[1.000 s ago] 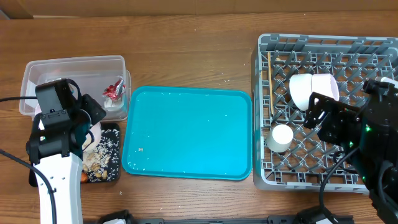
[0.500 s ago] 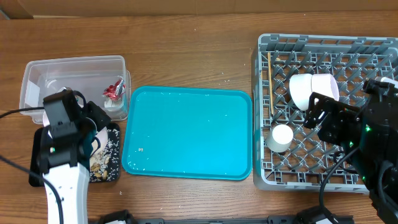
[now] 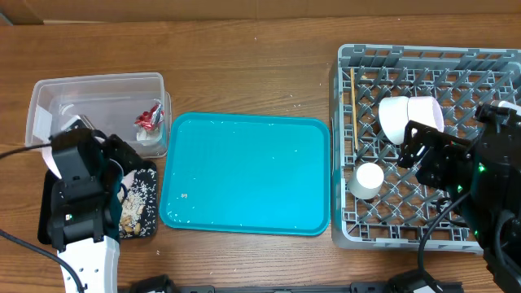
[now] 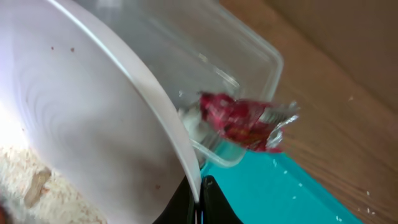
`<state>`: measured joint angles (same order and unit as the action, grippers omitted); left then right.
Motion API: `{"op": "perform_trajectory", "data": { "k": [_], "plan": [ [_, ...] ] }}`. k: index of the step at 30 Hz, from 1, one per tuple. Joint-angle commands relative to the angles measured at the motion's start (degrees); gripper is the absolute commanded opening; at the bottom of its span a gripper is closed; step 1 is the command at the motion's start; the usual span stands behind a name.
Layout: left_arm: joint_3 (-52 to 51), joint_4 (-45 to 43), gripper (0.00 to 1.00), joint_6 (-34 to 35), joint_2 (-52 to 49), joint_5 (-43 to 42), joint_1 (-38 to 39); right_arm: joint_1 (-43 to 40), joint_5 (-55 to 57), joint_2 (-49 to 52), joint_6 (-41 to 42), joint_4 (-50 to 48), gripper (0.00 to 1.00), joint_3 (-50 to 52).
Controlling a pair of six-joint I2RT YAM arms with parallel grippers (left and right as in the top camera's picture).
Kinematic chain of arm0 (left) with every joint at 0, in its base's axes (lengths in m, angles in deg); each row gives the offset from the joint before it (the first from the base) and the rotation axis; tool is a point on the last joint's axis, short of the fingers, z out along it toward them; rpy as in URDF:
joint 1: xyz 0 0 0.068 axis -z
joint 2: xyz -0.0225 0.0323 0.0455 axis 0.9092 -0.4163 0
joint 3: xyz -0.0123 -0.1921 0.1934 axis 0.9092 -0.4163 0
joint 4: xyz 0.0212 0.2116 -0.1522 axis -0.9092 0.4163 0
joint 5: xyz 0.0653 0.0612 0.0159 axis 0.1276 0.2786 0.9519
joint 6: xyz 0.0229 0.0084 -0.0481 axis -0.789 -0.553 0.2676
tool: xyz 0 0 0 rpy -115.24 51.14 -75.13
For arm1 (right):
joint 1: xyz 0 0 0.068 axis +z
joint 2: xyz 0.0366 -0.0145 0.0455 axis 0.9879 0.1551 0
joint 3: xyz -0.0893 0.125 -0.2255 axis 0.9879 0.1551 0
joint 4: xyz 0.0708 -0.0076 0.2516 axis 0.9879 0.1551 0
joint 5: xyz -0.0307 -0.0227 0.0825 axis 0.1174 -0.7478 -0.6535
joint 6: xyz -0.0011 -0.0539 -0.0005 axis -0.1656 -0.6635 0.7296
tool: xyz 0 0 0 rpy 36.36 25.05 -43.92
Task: Sort waste into correct bins and load items into the dishwasher
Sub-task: 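Tilt the plate to scrape the food scraps onto the black tray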
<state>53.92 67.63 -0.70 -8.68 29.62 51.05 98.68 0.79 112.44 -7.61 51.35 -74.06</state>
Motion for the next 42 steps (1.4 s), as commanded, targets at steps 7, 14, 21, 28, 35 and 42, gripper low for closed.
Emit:
{"op": "perform_trajectory", "data": {
  "k": [7,14,21,28,35,42],
  "plan": [
    [-1.79,-0.68,0.04,-5.38,-0.72,1.29,0.11,-0.37,-0.07,-0.13,0.09,-0.31,1.00,-1.07],
    [-1.68,0.94,0.04,-4.57,-0.55,-1.27,0.15,-0.37,-0.07,-0.13,0.09,-0.31,1.00,-1.07],
    [-1.73,-0.46,0.04,-8.90,-1.20,-4.33,0.24,-0.37,-0.07,-0.13,0.09,-0.31,1.00,-1.07],
    [-1.53,-1.77,0.04,-11.32,-2.14,-13.79,0.28,-0.37,-0.07,-0.13,0.09,-0.31,1.00,-1.07],
    [-1.25,1.38,0.04,-7.63,-1.84,-9.84,0.63,-0.37,-0.07,-0.13,0.09,-0.31,1.00,-1.07],
    [-0.35,4.87,0.04,-9.44,-0.98,-16.48,1.27,-0.37,-0.07,-0.13,0.09,-0.31,1.00,-1.07]
  ]
}}
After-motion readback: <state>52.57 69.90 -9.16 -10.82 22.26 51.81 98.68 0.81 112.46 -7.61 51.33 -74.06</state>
